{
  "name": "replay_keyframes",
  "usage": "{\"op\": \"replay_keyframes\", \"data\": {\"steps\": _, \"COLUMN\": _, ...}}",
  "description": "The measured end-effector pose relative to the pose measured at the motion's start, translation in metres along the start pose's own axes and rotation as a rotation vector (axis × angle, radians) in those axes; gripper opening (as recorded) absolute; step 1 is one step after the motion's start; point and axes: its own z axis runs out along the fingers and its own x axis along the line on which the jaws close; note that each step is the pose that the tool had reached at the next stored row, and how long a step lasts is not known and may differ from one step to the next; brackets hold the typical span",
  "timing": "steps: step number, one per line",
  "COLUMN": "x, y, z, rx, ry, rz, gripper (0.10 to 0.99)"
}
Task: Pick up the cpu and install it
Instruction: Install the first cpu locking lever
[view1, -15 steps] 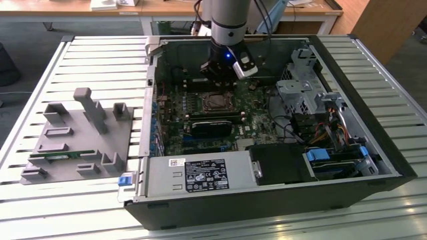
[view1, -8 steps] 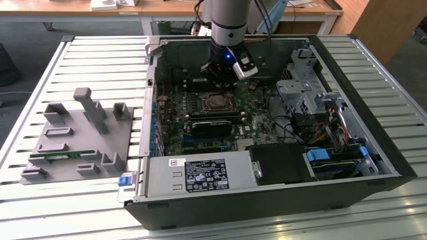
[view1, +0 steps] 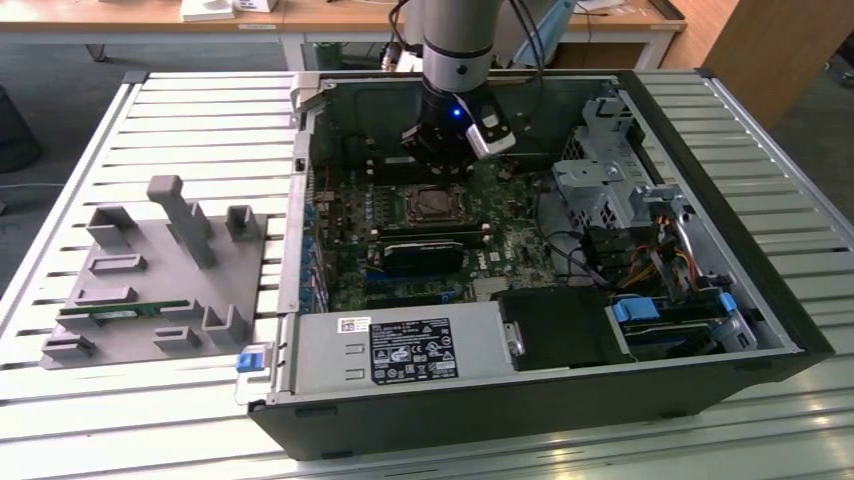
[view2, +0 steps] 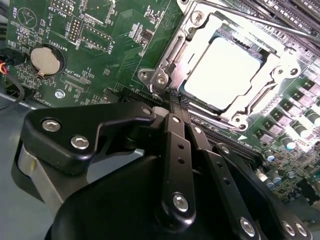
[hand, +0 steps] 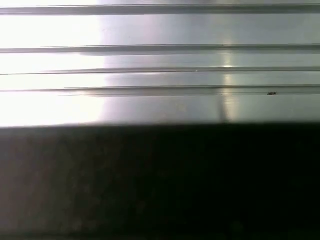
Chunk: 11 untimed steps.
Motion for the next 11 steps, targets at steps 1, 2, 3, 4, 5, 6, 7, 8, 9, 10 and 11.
{"op": "replay_keyframes", "data": {"steps": 1, "x": -0.0001, "y": 0.0002, "z": -0.0015, "rx": 0.0, "ry": -0.0002, "rz": 0.0, "gripper": 0.106}}
{"op": "replay_keyframes", "data": {"steps": 2, "x": 0.0, "y": 0.0001, "z": -0.0035, "rx": 0.001, "ry": 0.0005, "rz": 0.0, "gripper": 0.106}}
{"op": "replay_keyframes", "data": {"steps": 3, "x": 0.0001, "y": 0.0001, "z": -0.0056, "rx": 0.001, "ry": 0.0008, "rz": 0.0, "gripper": 0.106}}
{"op": "replay_keyframes", "data": {"steps": 4, "x": 0.0, "y": 0.0002, "z": -0.0079, "rx": 0.001, "ry": 0.0008, "rz": 0.0, "gripper": 0.106}}
{"op": "replay_keyframes", "data": {"steps": 5, "x": 0.0, "y": 0.0003, "z": -0.0101, "rx": 0.001, "ry": 0.0008, "rz": 0.0, "gripper": 0.106}}
{"op": "replay_keyframes", "data": {"steps": 6, "x": 0.0, "y": 0.0004, "z": -0.0121, "rx": 0.001, "ry": 0.0008, "rz": 0.0, "gripper": 0.106}}
{"op": "replay_keyframes", "data": {"steps": 7, "x": 0.0, "y": 0.0004, "z": -0.0133, "rx": 0.001, "ry": 0.0008, "rz": 0.0, "gripper": 0.106}}
{"op": "replay_keyframes", "data": {"steps": 8, "x": 0.0, "y": 0.0004, "z": -0.0134, "rx": 0.001, "ry": 0.0008, "rz": 0.0, "gripper": 0.106}}
{"op": "replay_keyframes", "data": {"steps": 9, "x": 0.0, "y": -0.0001, "z": -0.0135, "rx": 0.001, "ry": 0.0008, "rz": 0.0, "gripper": 0.106}}
{"op": "replay_keyframes", "data": {"steps": 10, "x": 0.0, "y": -0.0014, "z": -0.0136, "rx": 0.001, "ry": 0.0009, "rz": 0.0, "gripper": 0.106}}
{"op": "replay_keyframes", "data": {"steps": 11, "x": -0.0001, "y": -0.0027, "z": -0.0136, "rx": 0.001, "ry": 0.0009, "rz": 0.0, "gripper": 0.106}}
